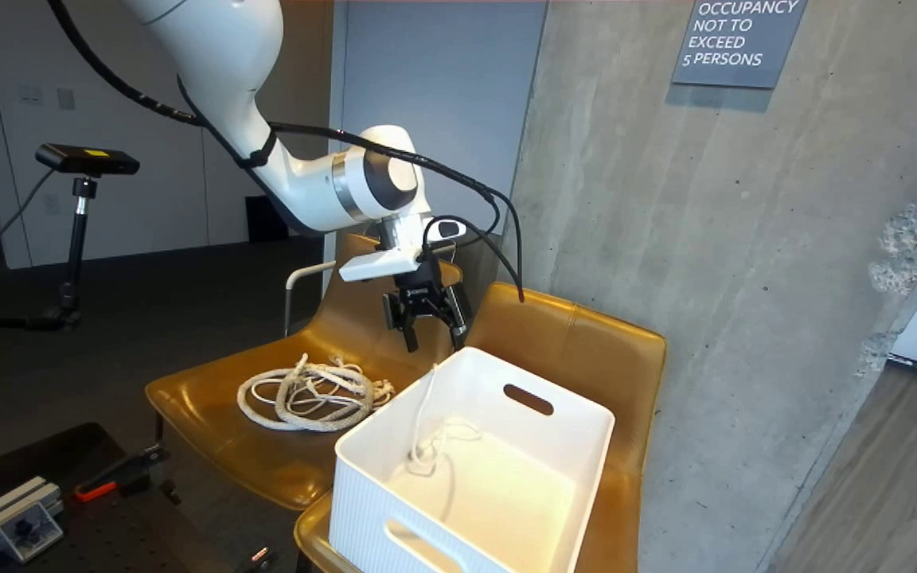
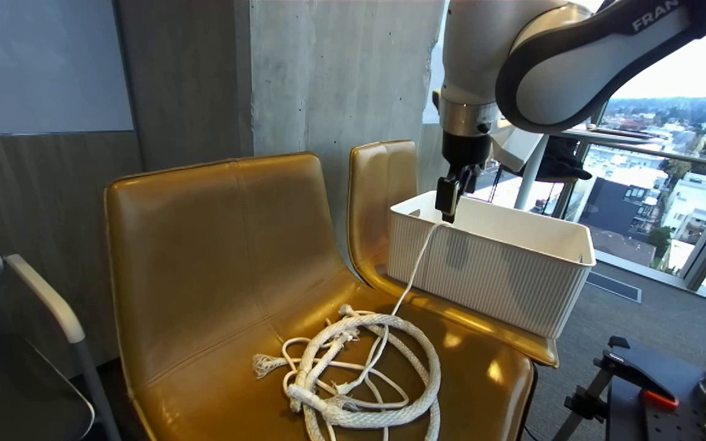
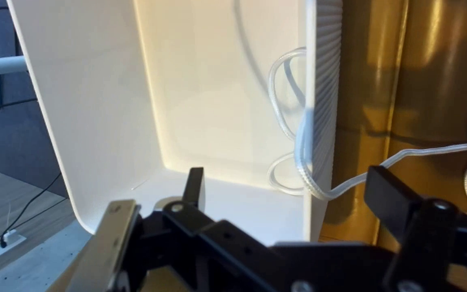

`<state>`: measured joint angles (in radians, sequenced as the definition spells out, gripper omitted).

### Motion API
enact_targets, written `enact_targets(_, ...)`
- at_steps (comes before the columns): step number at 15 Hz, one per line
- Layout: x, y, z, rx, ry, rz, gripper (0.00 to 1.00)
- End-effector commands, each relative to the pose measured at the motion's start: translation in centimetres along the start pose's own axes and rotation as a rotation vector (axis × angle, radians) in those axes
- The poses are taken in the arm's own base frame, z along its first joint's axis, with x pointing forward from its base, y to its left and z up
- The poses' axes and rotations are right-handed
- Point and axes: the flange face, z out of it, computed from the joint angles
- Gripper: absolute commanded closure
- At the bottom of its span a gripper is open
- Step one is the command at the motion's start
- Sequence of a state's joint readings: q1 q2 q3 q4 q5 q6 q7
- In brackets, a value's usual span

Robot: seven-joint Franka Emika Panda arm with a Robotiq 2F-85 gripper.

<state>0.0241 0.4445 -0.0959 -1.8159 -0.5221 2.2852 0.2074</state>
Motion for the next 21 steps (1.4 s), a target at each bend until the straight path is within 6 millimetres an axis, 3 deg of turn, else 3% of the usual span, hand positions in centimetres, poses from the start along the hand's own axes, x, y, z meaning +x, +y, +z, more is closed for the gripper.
enact_targets(1,0.7,0.3,1.9,0.066,0.033,-0.071,0.00)
enact_targets(7,1.4,1.2,3.4,0.136,0.060,-0.152,0.00)
enact_targets(13,2.3,-1.5,3.5,0.165,0.067,-0.227,0.00)
enact_targets(21,2.1,-2.5,3.6,0.168,0.063,-0.255,0.39)
